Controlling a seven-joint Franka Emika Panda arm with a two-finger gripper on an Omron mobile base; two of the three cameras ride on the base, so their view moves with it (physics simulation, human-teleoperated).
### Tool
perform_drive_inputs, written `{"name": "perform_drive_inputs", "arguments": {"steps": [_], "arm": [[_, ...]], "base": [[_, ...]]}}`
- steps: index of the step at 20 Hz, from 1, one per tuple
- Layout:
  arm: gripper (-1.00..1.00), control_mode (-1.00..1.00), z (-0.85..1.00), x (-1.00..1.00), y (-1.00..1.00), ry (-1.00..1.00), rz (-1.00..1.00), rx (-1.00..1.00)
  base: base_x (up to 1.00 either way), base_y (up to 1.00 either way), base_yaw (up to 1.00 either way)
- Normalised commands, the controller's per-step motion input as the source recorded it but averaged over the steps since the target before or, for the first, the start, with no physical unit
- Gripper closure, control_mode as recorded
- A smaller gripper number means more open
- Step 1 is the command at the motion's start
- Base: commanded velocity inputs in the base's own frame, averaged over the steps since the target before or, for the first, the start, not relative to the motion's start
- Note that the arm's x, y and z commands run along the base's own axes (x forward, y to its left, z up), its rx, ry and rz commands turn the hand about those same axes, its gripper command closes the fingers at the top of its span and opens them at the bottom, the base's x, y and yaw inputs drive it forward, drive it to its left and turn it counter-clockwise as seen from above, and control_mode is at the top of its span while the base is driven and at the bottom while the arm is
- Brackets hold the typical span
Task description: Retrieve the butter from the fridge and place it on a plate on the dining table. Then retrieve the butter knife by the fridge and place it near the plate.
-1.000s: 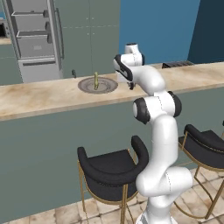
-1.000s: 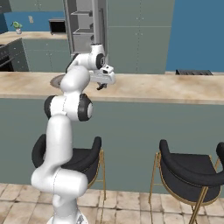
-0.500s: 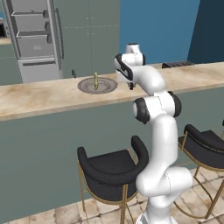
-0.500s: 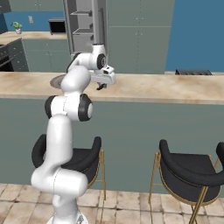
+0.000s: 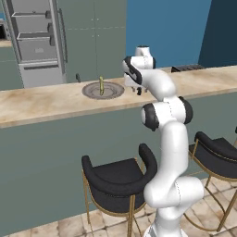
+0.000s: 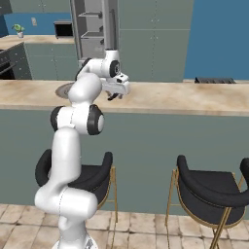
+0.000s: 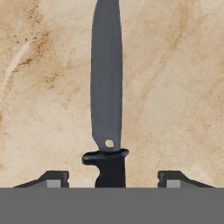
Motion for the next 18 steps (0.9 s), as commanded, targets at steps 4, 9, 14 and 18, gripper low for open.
{"name": "perform_drive_inputs", "arguments": {"steps": [4, 9, 14, 18], "arm": [[-1.00, -1.00, 0.00, 0.00, 0.00, 0.00, 0.00, 0.00], [-1.00, -1.00, 0.07, 0.00, 0.02, -0.01, 0.00, 0.00], [-1.00, -1.00, 0.37, -0.03, 0.00, 0.00, 0.00, 0.00], [-1.00, -1.00, 0.56, -0.12, 0.00, 0.00, 0.00, 0.00]], "base": [[0.00, 0.00, 0.00], [0.00, 0.00, 0.00], [0.00, 0.00, 0.00], [0.00, 0.00, 0.00]]}}
